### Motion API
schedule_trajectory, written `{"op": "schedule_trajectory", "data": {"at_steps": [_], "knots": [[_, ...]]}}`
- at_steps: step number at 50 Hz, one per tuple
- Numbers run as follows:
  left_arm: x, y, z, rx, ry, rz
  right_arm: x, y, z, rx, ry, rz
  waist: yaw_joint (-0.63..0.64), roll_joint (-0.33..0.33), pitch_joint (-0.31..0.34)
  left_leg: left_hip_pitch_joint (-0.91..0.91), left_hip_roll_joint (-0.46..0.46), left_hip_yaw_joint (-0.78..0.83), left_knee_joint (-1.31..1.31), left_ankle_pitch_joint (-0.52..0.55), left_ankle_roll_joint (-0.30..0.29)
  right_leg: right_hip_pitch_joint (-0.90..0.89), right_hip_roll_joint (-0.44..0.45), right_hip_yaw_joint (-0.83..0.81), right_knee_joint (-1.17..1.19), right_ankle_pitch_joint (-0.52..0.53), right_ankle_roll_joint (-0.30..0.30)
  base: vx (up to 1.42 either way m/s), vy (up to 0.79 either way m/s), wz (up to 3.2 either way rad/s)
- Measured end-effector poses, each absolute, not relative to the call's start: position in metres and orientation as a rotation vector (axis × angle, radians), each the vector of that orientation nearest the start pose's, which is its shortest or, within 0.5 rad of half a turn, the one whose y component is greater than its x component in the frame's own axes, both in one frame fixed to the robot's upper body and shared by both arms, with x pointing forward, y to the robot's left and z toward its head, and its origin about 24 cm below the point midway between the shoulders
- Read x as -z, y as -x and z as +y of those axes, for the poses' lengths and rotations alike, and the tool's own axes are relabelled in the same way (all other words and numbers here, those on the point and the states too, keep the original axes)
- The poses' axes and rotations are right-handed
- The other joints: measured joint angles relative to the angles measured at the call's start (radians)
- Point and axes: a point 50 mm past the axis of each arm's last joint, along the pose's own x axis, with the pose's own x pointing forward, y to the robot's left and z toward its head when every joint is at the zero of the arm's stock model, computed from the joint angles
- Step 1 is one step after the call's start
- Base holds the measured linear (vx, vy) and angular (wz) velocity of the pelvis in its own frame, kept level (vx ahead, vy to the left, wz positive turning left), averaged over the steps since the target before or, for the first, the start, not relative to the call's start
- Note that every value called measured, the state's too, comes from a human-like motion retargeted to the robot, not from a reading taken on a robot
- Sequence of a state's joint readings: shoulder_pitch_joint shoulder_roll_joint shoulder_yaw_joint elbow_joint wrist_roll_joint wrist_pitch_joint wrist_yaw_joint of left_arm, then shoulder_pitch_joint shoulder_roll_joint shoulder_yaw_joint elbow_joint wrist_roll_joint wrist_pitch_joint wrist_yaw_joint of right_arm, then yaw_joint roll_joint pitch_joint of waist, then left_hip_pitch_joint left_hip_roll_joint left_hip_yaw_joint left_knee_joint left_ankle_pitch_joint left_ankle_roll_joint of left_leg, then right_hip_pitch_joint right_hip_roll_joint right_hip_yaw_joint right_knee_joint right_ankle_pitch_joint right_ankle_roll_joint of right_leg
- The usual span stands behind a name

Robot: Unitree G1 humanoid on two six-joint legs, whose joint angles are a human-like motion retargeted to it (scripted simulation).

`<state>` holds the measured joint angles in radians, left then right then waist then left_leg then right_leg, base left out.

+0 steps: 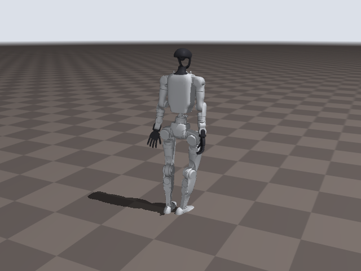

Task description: Upper body actions

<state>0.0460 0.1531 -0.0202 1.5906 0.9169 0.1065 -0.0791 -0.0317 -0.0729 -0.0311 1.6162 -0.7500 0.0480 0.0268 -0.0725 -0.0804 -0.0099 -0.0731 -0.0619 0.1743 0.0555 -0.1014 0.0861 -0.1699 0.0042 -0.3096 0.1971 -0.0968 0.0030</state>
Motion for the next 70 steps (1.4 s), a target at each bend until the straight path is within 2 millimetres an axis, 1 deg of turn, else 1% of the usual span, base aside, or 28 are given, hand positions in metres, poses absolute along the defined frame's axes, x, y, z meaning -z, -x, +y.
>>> {"op": "schedule_trajectory", "data": {"at_steps": [2, 5, 10, 13, 15, 17, 20, 22, 25, 27, 29, 31, 32, 33, 35, 37, 40, 43, 47, 48, 50, 53, 55, 57, 60, 63, 67, 70], "knots": [[0.172, 0.019, 0.227, 0.673, -0.834, 1.739, 0.180, -0.009, -0.180, -0.527, 0.627, 1.570, 0.002, 0.003, 0.005, -0.005, 0.017, 0.001, -0.001, 0.005, -0.005, -0.012, -0.022, -0.043, 0.030, -0.025, -0.015, -0.08, -0.10, -0.22], [0.168, 0.016, 0.238, 0.694, -0.896, 1.781, 0.180, -0.001, -0.184, -0.493, 0.616, 1.575, 0.083, -0.007, -0.002, 0.000, 0.036, 0.072, -0.009, 0.004, -0.016, -0.012, -0.044, -0.034, 0.032, -0.033, -0.069, -0.02, -0.11, -1.01], [0.169, 0.014, 0.237, 0.718, -0.893, 1.769, 0.178, 0.015, -0.189, -0.346, 0.501, 1.605, 0.101, 0.011, -0.012, 0.002, 0.058, 0.075, -0.014, 0.013, -0.029, 0.015, -0.041, 0.067, -0.029, -0.041, -0.112, 0.04, -0.12, -0.10], [0.170, 0.010, 0.234, 0.719, -0.848, 1.746, 0.177, 0.015, -0.192, -0.179, 0.441, 1.594, 0.083, 0.029, -0.016, 0.000, 0.076, 0.052, -0.017, 0.024, -0.045, 0.001, -0.095, 0.120, -0.015, -0.048, -0.074, 0.02, -0.14, 0.45], [0.171, 0.009, 0.233, 0.714, -0.823, 1.739, 0.176, 0.016, -0.194, -0.073, 0.448, 1.584, 0.029, 0.048, -0.018, -0.010, 0.086, -0.006, -0.015, 0.037, -0.055, -0.007, -0.140, 0.105, -0.003, -0.033, -0.032, 0.01, -0.27, 0.96], [0.171, 0.010, 0.232, 0.699, -0.795, 1.744, 0.176, 0.013, -0.196, -0.027, 0.499, 1.559, 0.032, 0.043, -0.024, -0.014, 0.087, 0.004, -0.012, 0.042, -0.066, -0.001, -0.165, 0.112, -0.014, 0.007, 0.009, -0.01, -0.24, 0.14], [0.170, 0.012, 0.233, 0.671, -0.757, 1.766, 0.175, 0.006, -0.197, -0.055, 0.585, 1.516, 0.029, 0.032, -0.031, -0.020, 0.088, 0.013, -0.008, 0.047, -0.084, 0.006, -0.193, 0.101, -0.028, 0.099, 0.057, -0.03, -0.35, -0.12], [0.170, 0.015, 0.234, 0.655, -0.731, 1.785, 0.176, 0.001, -0.195, -0.130, 0.636, 1.495, 0.025, 0.023, -0.034, -0.022, 0.091, 0.019, -0.007, 0.051, -0.099, 0.008, -0.189, 0.105, -0.041, 0.066, 0.089, -0.01, -0.34, -0.10], [0.170, 0.023, 0.233, 0.638, -0.685, 1.814, 0.177, -0.004, -0.191, -0.238, 0.726, 1.471, 0.011, 0.023, -0.038, -0.025, 0.113, 0.016, -0.005, 0.063, -0.126, 0.026, -0.154, 0.116, -0.080, 0.034, 0.043, -0.01, -0.55, -0.07], [0.170, 0.028, 0.229, 0.615, -0.646, 1.818, 0.177, -0.007, -0.188, -0.296, 0.785, 1.459, 0.012, 0.021, -0.040, -0.031, 0.134, 0.028, 0.002, 0.074, -0.145, 0.052, -0.174, -0.012, -0.123, 0.034, 0.051, -0.03, -0.45, -0.20], [0.172, 0.031, 0.223, 0.594, -0.611, 1.800, 0.177, -0.012, -0.188, -0.349, 0.810, 1.461, -0.004, 0.029, -0.034, -0.050, 0.155, 0.012, 0.021, 0.084, -0.166, 0.050, -0.136, 0.075, -0.137, 0.041, 0.047, -0.06, -0.57, 0.28], [0.173, 0.033, 0.216, 0.578, -0.576, 1.768, 0.177, -0.015, -0.191, -0.387, 0.818, 1.477, -0.039, 0.045, -0.039, -0.095, 0.174, -0.027, 0.061, 0.086, -0.187, 0.046, -0.126, 0.058, -0.153, 0.042, 0.050, -0.09, -0.44, 0.80], [0.174, 0.032, 0.213, 0.575, -0.562, 1.751, 0.177, -0.016, -0.193, -0.400, 0.815, 1.490, -0.060, 0.051, -0.043, -0.119, 0.176, -0.047, 0.084, 0.084, -0.178, 0.045, -0.125, 0.033, -0.163, 0.042, 0.049, -0.12, -0.24, 1.01], [0.174, 0.032, 0.210, 0.582, -0.554, 1.738, 0.177, -0.017, -0.195, -0.409, 0.800, 1.506, -0.078, 0.054, -0.043, -0.132, 0.165, -0.061, 0.104, 0.079, -0.136, 0.047, -0.125, 0.014, -0.173, 0.043, 0.045, -0.13, -0.25, 1.05], [0.175, 0.030, 0.205, 0.616, -0.555, 1.724, 0.177, -0.015, -0.196, -0.421, 0.733, 1.556, -0.113, 0.054, -0.036, -0.128, 0.108, -0.113, 0.121, 0.055, -0.013, 0.053, -0.120, -0.024, -0.186, 0.044, 0.030, -0.13, -0.30, 0.95], [0.176, 0.026, 0.201, 0.605, -0.577, 1.714, 0.176, -0.012, -0.198, -0.424, 0.640, 1.627, -0.098, 0.053, -0.021, -0.121, 0.072, -0.190, 0.144, 0.037, -0.047, 0.055, -0.105, -0.025, -0.186, 0.049, 0.016, -0.11, -0.25, 0.10], [0.179, 0.018, 0.191, 0.513, -0.574, 1.617, 0.174, -0.005, -0.203, -0.383, 0.515, 1.718, -0.068, 0.039, -0.011, -0.122, -0.006, -0.285, 0.194, 0.000, -0.071, 0.056, -0.105, -0.036, -0.182, 0.057, 0.003, -0.06, -0.19, -0.21], [0.180, 0.013, 0.184, 0.482, -0.545, 1.528, 0.173, 0.000, -0.208, -0.325, 0.454, 1.749, -0.030, 0.029, -0.014, -0.119, -0.038, -0.219, 0.217, -0.046, -0.097, 0.055, -0.097, -0.016, -0.183, 0.061, -0.004, 0.02, -0.13, -0.45], [0.179, 0.018, 0.191, 0.514, -0.608, 1.555, 0.173, -0.001, -0.212, -0.294, 0.453, 1.745, 0.002, 0.043, -0.014, -0.068, -0.060, -0.077, 0.174, -0.084, -0.124, 0.066, -0.056, -0.019, -0.188, 0.060, -0.005, 0.04, -0.12, -0.35], [0.178, 0.021, 0.194, 0.529, -0.627, 1.572, 0.173, -0.002, -0.212, -0.296, 0.464, 1.738, -0.004, 0.050, -0.015, -0.052, -0.068, -0.060, 0.156, -0.081, -0.113, 0.072, -0.046, -0.030, -0.188, 0.058, -0.004, 0.06, -0.09, 0.01], [0.177, 0.028, 0.199, 0.563, -0.660, 1.607, 0.173, -0.005, -0.212, -0.307, 0.488, 1.723, -0.017, 0.052, -0.015, -0.036, -0.106, -0.087, 0.129, -0.009, 0.016, 0.086, -0.034, -0.031, -0.190, 0.053, -0.003, 0.08, -0.08, 0.07], [0.175, 0.035, 0.208, 0.603, -0.702, 1.653, 0.174, -0.011, -0.206, -0.329, 0.506, 1.702, -0.034, 0.049, -0.014, -0.011, -0.086, -0.133, 0.095, -0.017, -0.014, 0.094, -0.015, -0.035, -0.185, 0.050, -0.009, 0.06, -0.08, -0.13], [0.173, 0.038, 0.214, 0.618, -0.727, 1.681, 0.175, -0.013, -0.198, -0.348, 0.504, 1.685, -0.018, 0.027, -0.011, -0.004, -0.114, -0.195, 0.090, -0.021, -0.025, 0.098, -0.012, -0.011, -0.181, 0.051, -0.011, 0.04, -0.11, -0.63], [0.172, 0.038, 0.221, 0.619, -0.756, 1.694, 0.177, -0.016, -0.188, -0.370, 0.494, 1.649, -0.019, 0.018, -0.008, 0.019, -0.085, -0.119, 0.051, -0.002, -0.010, 0.102, 0.001, -0.010, -0.180, 0.050, -0.019, 0.03, -0.11, -0.16], [0.172, 0.032, 0.226, 0.598, -0.799, 1.693, 0.179, -0.019, -0.180, -0.406, 0.497, 1.586, -0.028, 0.007, -0.010, 0.031, -0.085, -0.135, 0.025, 0.008, 0.003, 0.110, 0.002, -0.040, -0.183, 0.043, -0.022, 0.03, -0.05, 0.13], [0.173, 0.021, 0.222, 0.569, -0.804, 1.671, 0.180, -0.018, -0.179, -0.409, 0.526, 1.560, -0.015, 0.001, -0.004, 0.027, -0.080, -0.134, 0.021, 0.012, -0.002, 0.106, 0.001, -0.043, -0.174, 0.035, -0.022, 0.00, 0.00, 0.00], [0.177, 0.008, 0.212, 0.559, -0.731, 1.615, 0.179, -0.018, -0.182, -0.398, 0.557, 1.576, -0.023, 0.001, 0.006, 0.021, -0.063, -0.139, 0.006, 0.023, 0.015, 0.085, 0.004, -0.066, -0.130, 0.030, -0.047, 0.00, 0.00, 0.00], [0.177, -0.001, 0.210, 0.560, -0.697, 1.574, 0.178, -0.021, -0.184, -0.409, 0.560, 1.594, -0.018, 0.002, 0.017, 0.012, -0.036, -0.116, 0.002, 0.024, 0.009, 0.035, -0.003, -0.035, -0.048, 0.055, -0.030, -0.03, -0.02, -0.42]]}}
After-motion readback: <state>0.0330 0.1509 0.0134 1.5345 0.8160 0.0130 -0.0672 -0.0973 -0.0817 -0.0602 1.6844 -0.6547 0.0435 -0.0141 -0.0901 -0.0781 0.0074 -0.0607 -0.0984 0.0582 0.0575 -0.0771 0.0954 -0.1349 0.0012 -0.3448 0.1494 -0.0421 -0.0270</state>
